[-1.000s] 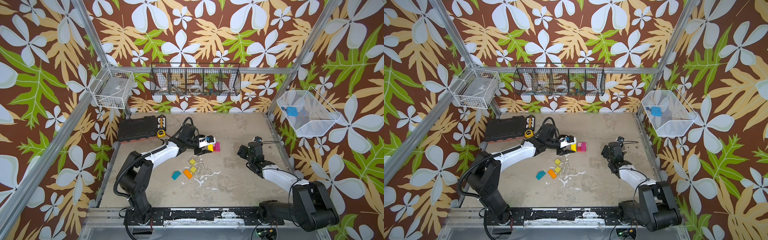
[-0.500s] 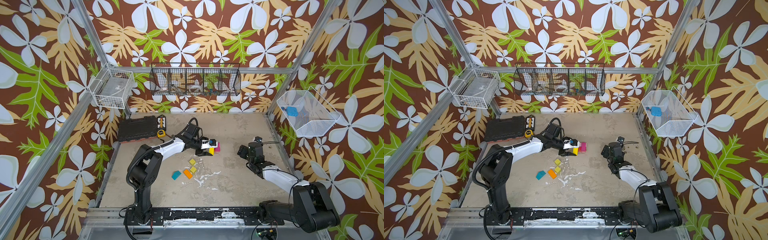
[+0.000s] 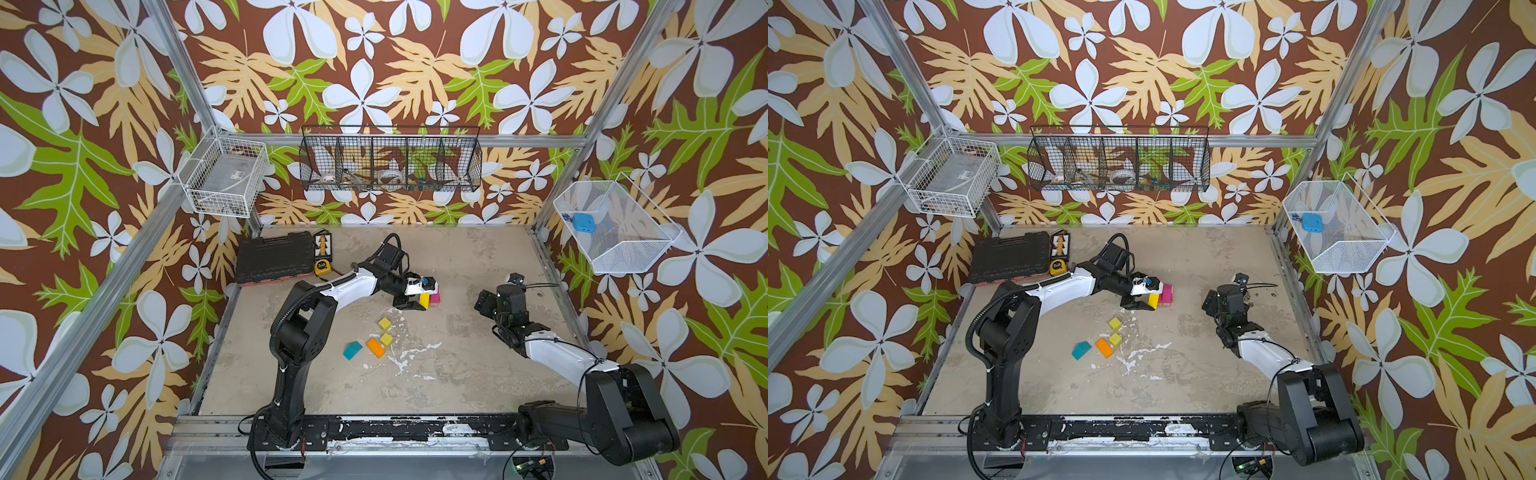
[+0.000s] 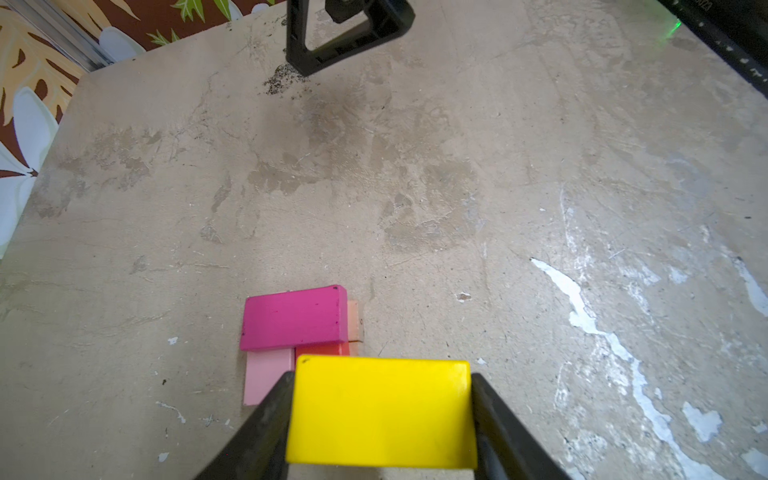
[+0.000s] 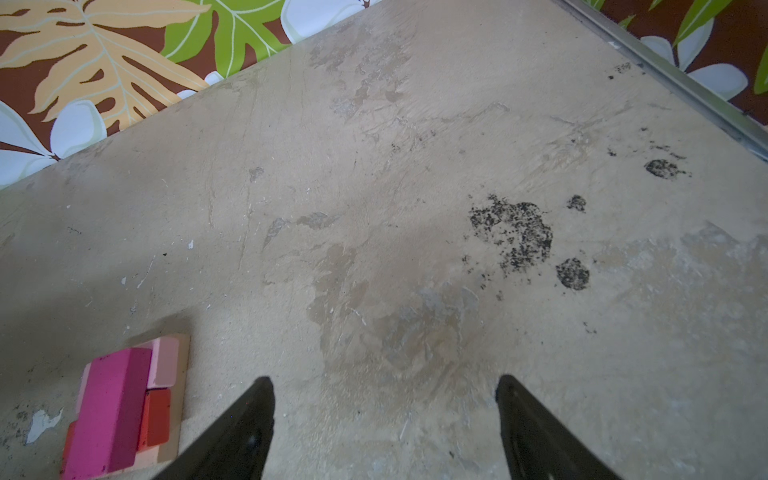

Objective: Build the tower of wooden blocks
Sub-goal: 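Lower the yellow block against the magenta block's near side on the tower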

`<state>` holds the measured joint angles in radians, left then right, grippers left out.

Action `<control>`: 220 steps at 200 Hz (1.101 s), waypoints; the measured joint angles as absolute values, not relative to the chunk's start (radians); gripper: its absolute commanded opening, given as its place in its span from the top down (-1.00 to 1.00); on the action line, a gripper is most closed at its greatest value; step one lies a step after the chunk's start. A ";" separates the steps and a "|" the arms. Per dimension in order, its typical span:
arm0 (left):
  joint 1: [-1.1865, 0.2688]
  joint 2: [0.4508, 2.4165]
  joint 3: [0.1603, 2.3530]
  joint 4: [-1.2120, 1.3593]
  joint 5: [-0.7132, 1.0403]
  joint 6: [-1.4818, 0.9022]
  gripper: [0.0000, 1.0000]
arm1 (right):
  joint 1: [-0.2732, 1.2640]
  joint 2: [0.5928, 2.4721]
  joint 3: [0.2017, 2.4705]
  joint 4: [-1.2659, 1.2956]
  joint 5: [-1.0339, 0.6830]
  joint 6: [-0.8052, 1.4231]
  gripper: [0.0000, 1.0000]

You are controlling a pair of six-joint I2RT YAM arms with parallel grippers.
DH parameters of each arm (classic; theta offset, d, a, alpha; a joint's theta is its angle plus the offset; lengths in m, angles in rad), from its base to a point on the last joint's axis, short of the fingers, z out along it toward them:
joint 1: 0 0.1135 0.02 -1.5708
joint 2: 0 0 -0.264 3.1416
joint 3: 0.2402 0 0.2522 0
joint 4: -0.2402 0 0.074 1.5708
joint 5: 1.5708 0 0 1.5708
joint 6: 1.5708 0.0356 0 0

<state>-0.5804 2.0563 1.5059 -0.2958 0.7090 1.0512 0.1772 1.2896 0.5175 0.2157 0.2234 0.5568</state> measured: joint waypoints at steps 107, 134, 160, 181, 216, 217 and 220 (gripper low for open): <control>-0.555 2.181 1.688 -0.288 0.657 0.866 1.00 | 0.177 1.293 0.517 0.216 0.216 0.556 -0.67; -0.555 2.228 1.735 -0.318 0.651 0.866 1.00 | 0.177 1.294 0.519 0.216 0.216 0.556 -0.67; -0.555 2.258 1.757 -0.342 0.651 0.867 1.00 | 0.177 1.294 0.519 0.216 0.216 0.556 -0.67; -0.555 2.283 1.777 -0.359 0.647 0.868 1.00 | 0.177 1.296 0.519 0.216 0.216 0.552 -0.67; -0.555 2.317 1.825 -0.394 0.645 0.874 1.00 | 0.177 1.296 0.519 0.216 0.216 0.550 -0.67; -0.555 2.317 1.826 -0.394 0.645 0.874 1.00 | 0.177 1.296 0.519 0.216 0.216 0.550 -0.67; -0.555 2.319 1.829 -0.395 0.645 0.874 1.00 | 0.177 1.296 0.519 0.216 0.216 0.550 -0.67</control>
